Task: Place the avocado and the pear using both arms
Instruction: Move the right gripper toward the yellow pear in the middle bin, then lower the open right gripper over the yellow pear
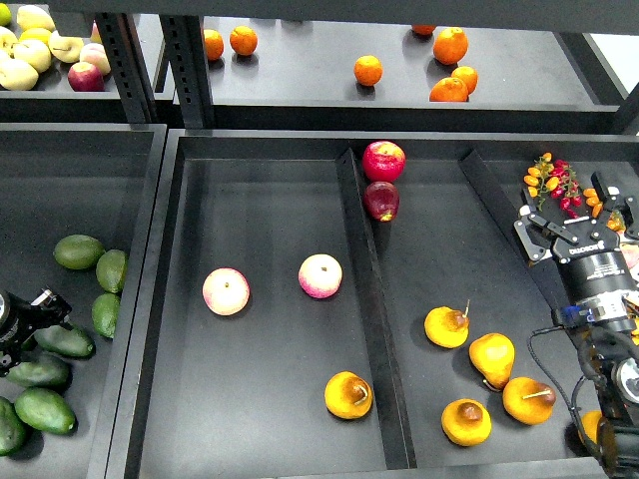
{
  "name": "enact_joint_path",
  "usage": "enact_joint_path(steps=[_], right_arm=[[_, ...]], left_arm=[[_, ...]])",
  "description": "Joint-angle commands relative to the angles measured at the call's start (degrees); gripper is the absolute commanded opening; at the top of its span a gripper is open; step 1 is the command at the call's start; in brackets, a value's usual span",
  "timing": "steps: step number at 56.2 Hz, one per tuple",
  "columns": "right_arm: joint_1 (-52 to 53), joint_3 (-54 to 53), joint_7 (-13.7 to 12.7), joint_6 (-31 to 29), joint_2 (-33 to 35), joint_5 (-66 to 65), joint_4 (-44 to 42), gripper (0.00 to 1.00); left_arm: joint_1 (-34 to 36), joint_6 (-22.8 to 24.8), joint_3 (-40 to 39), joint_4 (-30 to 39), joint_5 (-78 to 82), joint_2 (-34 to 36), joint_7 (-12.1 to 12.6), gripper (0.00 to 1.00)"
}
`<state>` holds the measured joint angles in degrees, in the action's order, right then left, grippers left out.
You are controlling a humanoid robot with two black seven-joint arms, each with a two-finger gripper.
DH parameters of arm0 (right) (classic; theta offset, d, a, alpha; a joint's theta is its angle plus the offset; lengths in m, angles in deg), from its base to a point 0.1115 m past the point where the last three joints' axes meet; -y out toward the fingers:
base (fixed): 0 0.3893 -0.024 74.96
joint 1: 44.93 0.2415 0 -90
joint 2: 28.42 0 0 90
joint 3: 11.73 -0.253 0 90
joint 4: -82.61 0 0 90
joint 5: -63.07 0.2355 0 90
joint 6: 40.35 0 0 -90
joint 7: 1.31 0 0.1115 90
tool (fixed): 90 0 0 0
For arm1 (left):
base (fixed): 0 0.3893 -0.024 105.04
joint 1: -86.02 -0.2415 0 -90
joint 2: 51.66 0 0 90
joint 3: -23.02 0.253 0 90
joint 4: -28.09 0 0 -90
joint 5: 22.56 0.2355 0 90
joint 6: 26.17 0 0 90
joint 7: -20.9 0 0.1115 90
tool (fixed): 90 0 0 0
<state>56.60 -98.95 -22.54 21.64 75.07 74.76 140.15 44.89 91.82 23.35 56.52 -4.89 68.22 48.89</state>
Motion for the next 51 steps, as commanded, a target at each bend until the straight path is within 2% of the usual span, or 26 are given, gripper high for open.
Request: enact_joint_path(steps=[1, 6, 8, 23, 25, 29, 41, 51], right_arm=[[0.33, 4.95, -4.25, 0.01, 4.34, 0.18, 1.61, 1.00], [0.94, 8.55, -5.39, 0.01, 7.07, 0.79, 2.57, 1.00], [1.38, 10.75, -6.76, 0.01, 8.30, 0.97, 3.01, 1.00], [5.95, 26.83, -6.76, 0.01, 18.32, 0.97, 6.35, 1.00], [9.27, 33.73, -6.76, 0.01, 22.51, 0.88, 6.18, 1.00], [11.93, 39.83, -6.76, 0.01, 25.44, 0.53, 5.83, 1.00], [18.61, 55.57, -6.76, 0.01, 27.46, -2.89, 4.95, 1.00], [19.84, 58.92, -6.76, 0.01, 25.80, -9.67, 3.72, 1.00]], left_arm=[[0.00, 0.01, -0.06, 0.13, 0.00, 0.00, 0.00, 0.72], [-0.09, 0.01, -0.06, 0.22, 0.09, 0.00, 0.00, 0.72], [-0.09, 0.01, -0.06, 0.31, 0.09, 0.00, 0.00, 0.72], [0.00, 0.01, 0.02, 0.31, 0.35, -0.97, 0.00, 0.75], [0.17, 0.01, 0.02, 0.31, 0.35, -1.14, 0.00, 0.76], [0.26, 0.01, 0.02, 0.40, 0.35, -1.14, 0.00, 0.77], [0.44, 0.01, -0.06, 0.31, 0.35, -2.19, 0.00, 0.79], [0.70, 0.01, -0.15, 0.31, 0.35, -3.51, 0.00, 0.81]])
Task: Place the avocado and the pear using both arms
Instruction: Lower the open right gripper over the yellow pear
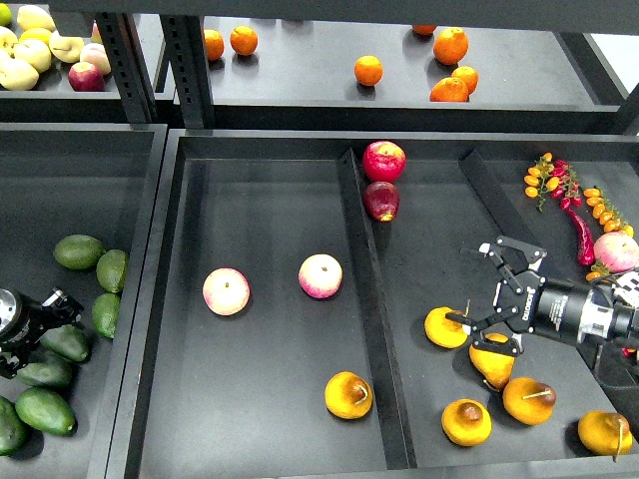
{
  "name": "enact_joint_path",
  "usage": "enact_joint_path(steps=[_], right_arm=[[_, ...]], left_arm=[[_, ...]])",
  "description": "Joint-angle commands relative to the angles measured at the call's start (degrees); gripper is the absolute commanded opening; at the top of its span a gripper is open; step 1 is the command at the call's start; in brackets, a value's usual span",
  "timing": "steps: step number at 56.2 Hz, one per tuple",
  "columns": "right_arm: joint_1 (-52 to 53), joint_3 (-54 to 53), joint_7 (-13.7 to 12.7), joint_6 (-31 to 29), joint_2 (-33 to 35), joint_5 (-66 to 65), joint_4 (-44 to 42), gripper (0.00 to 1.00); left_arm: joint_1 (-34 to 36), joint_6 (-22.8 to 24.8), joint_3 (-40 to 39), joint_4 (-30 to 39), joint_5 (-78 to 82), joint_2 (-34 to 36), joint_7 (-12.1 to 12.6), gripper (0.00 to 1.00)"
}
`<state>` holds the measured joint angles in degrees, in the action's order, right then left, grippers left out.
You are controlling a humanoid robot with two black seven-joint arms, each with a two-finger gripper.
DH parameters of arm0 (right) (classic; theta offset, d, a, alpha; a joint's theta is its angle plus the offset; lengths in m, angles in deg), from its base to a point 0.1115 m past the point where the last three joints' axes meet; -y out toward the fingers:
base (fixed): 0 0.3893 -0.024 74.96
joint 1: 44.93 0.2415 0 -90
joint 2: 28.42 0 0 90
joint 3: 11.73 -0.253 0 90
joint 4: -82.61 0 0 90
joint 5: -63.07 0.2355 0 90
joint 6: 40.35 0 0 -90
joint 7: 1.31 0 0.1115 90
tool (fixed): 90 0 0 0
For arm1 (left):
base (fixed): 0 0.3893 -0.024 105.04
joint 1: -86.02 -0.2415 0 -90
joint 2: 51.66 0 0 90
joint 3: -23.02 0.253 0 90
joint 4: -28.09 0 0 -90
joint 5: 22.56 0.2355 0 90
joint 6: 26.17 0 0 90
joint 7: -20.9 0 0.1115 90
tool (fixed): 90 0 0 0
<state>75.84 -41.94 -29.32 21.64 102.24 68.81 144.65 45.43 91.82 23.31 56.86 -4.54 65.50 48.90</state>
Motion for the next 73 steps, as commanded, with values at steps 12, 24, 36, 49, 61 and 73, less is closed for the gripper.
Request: enact_joint_path(steps=[12, 24, 36, 49, 61, 73], right_arm=[[0.77, 1.83, 0.01, 0.01, -4.36, -4.16, -0.87, 1.00], [4.72, 2.97, 0.01, 0.01, -7.96, -7.06, -2.54, 1.00], [10.61, 11.58, 0.01, 0.01, -11.92, -10.13, -7.46, 1.00], [11.06, 14.13, 0.01, 0.01, -17.36, -15.84, -12.29, 1.00], [10.97, 14.31, 0.01, 0.01, -22.90, -19.45, -17.39, 1.00], [10.53, 14.31, 0.01, 0.01, -26.95, -20.95, -20.82, 1.00]], left_arm=[[0.16, 0.00, -0.11, 0.06, 0.00, -1.33, 0.00, 0.81], [0.16, 0.00, -0.20, -0.03, 0.00, -1.59, 0.00, 0.82], [0.16, 0.00, -0.20, 0.06, 0.00, -2.56, 0.00, 0.82], [0.16, 0.00, -0.20, 0.06, 0.08, -3.00, 0.00, 0.82], [0.07, 0.00, -0.20, 0.06, 0.17, -3.35, 0.00, 0.82], [0.07, 0.00, -0.20, 0.06, 0.17, -3.70, 0.00, 0.82]])
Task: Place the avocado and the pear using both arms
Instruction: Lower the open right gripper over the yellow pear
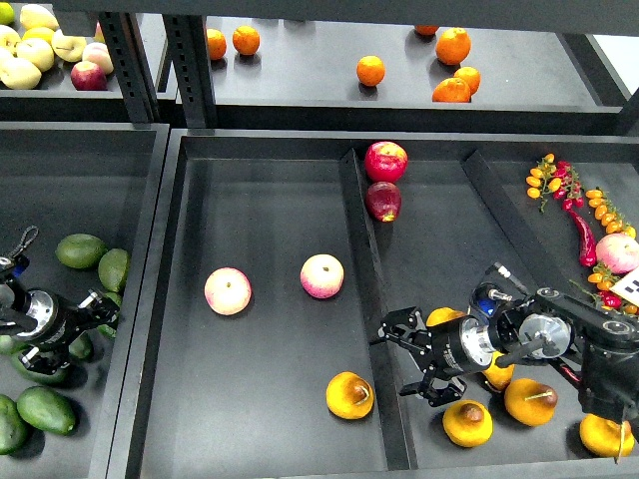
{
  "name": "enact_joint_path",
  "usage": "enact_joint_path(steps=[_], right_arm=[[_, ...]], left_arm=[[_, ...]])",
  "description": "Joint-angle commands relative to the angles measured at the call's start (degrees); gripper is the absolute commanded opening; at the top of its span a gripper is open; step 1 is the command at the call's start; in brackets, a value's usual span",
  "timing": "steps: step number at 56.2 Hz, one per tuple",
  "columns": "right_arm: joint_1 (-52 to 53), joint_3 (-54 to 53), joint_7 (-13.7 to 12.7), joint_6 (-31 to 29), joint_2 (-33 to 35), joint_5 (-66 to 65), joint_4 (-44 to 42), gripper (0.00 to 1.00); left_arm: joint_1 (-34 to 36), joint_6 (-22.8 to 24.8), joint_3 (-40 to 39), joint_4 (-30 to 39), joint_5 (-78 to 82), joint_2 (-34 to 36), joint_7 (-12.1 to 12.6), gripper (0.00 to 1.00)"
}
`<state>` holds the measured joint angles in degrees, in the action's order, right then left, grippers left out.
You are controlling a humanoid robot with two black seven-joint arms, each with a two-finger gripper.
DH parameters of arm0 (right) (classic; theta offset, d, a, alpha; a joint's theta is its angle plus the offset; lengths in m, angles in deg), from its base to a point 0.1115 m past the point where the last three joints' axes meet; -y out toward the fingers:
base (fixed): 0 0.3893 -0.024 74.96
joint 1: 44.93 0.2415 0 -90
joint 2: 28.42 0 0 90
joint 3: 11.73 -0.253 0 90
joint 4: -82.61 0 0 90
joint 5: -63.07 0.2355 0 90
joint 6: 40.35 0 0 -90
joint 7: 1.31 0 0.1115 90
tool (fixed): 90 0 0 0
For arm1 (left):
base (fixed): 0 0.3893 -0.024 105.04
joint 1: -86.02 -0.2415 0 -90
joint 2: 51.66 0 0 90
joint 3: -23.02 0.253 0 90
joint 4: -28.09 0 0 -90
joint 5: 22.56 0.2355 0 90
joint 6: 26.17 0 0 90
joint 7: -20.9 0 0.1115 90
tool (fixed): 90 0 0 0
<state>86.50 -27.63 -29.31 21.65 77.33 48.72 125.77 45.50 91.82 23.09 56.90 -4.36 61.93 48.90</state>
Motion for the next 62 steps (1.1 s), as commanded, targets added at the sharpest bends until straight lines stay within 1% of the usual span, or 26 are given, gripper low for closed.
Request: enact_joint_path(steps=[1, 22, 33, 62], right_arm=[[-0.12, 0.00, 0.00, 0.00, -2.21, -0.85, -2.19, 1.00], [-0.21, -0.09, 0.00, 0.00, -7.39, -1.29, -7.55, 1.00], [-0.39, -0.09, 0.00, 0.00, -8.10, -2.35, -9.14, 0.99], [-0.56, -1.14, 0.00, 0.00, -11.00, -2.44, -13.62, 0.87]], left_arm=[[0.00, 0.01, 0.02, 0.02, -0.01, -0.12, -0.01, 0.82], [0.00, 0.01, -0.07, 0.02, -0.01, -0.47, -0.01, 0.82], [0.00, 0.01, -0.07, 0.02, -0.01, -0.91, -0.01, 0.82], [-0.09, 0.01, 0.01, 0.02, -0.01, -1.44, -0.01, 0.82]])
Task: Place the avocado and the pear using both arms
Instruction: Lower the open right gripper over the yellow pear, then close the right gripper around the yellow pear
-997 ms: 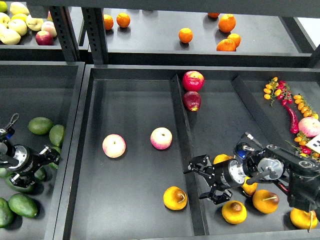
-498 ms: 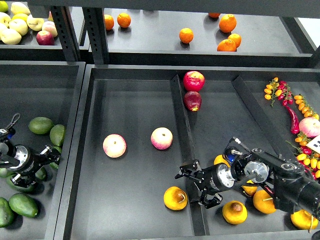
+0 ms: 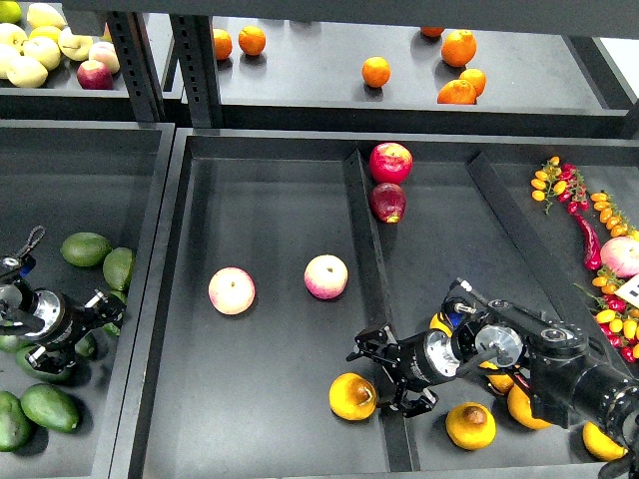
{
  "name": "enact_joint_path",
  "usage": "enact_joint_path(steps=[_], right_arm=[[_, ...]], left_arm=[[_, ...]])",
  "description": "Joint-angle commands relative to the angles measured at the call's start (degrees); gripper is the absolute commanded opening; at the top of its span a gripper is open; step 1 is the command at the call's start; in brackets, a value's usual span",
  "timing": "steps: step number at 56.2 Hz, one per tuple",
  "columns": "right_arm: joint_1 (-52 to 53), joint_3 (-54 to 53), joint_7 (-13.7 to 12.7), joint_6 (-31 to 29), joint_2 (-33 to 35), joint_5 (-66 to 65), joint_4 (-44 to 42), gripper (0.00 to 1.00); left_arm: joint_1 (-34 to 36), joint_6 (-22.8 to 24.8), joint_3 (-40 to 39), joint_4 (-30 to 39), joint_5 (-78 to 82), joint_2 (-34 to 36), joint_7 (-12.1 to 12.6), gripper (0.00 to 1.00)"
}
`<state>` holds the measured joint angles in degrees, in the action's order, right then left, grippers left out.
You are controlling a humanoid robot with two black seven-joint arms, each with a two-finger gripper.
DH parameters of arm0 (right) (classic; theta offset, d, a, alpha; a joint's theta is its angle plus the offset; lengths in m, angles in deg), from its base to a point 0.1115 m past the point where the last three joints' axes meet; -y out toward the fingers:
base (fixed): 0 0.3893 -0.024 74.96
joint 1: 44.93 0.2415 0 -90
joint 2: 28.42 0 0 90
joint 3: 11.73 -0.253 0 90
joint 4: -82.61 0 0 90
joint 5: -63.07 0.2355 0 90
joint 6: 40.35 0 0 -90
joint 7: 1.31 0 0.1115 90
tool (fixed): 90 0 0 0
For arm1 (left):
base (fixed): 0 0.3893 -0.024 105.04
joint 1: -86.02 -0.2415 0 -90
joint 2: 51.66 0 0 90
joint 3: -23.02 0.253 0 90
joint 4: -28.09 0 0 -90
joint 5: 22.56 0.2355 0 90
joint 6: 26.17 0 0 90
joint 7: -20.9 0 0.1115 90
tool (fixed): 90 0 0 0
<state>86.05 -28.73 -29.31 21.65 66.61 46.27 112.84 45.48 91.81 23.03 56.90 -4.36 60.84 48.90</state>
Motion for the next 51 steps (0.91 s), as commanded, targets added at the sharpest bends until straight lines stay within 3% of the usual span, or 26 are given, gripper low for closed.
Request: enact_joint_path(steps=[1, 34, 51], right_arm=[[-0.11, -0.05, 0.00, 0.00, -0.37, 0.01, -0.70, 0.87], [0.06, 0.83, 0.00, 0.00, 1.21, 0.97, 2.20, 0.93], [-0.20, 1.00, 0.00, 0.00, 5.69, 2.47, 5.80, 0.96]], left_arm=[[-0.06, 0.02, 0.08, 0.02, -0.01, -0.35, 0.00, 0.82], [-0.06, 0.02, 0.08, -0.07, -0.01, -0.62, 0.00, 0.82], [-0.06, 0.02, 0.08, -0.07, -0.01, -0.70, 0.00, 0.82]])
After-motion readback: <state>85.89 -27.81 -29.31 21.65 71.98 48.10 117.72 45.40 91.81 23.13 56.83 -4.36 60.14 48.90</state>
